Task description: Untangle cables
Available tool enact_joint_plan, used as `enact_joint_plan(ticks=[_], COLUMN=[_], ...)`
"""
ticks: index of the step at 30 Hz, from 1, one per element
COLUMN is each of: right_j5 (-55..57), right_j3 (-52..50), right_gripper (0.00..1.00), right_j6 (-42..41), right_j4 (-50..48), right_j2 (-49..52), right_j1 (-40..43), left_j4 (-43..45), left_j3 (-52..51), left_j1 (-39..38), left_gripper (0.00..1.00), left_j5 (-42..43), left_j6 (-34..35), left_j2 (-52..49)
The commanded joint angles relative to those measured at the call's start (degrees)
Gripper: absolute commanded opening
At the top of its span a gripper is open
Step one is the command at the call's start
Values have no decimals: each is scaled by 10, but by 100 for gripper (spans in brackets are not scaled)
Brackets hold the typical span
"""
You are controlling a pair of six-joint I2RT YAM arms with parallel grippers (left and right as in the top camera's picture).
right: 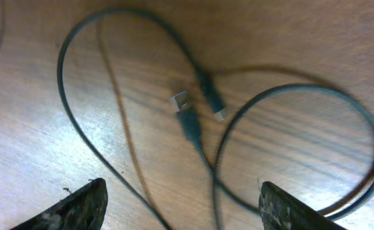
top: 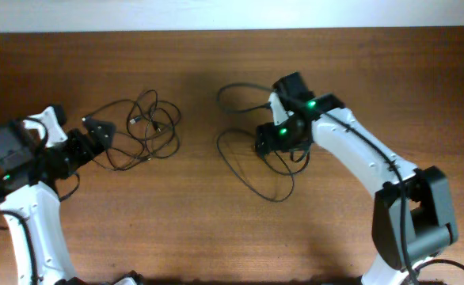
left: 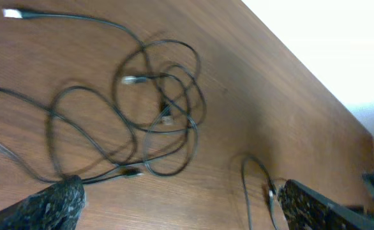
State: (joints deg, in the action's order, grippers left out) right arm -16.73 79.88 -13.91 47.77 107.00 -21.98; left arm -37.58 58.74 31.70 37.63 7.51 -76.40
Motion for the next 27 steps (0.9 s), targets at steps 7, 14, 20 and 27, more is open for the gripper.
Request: enact_joint_plan(ticks=[7,14,20,27], right_j5=[-50,10,10,9], right_j3=[-2,-2,-2,-2], right_gripper=[80,98,98,99], right_j6=[15,15,15,15], right_j4=[41,54,54,54], right_j2=[3,3,3,3], right_j1=[220,328,333,333], left_j4=[24,-59,-162,-72], left_j3=[20,144,326,324], left_j1=[-276,-468,-552,-625], left_gripper=[99,99,99,0], left_j5=[-131,-227,-250,-292], left_j6=[48,89,98,280], left_j2=[1,-116,-295,-343])
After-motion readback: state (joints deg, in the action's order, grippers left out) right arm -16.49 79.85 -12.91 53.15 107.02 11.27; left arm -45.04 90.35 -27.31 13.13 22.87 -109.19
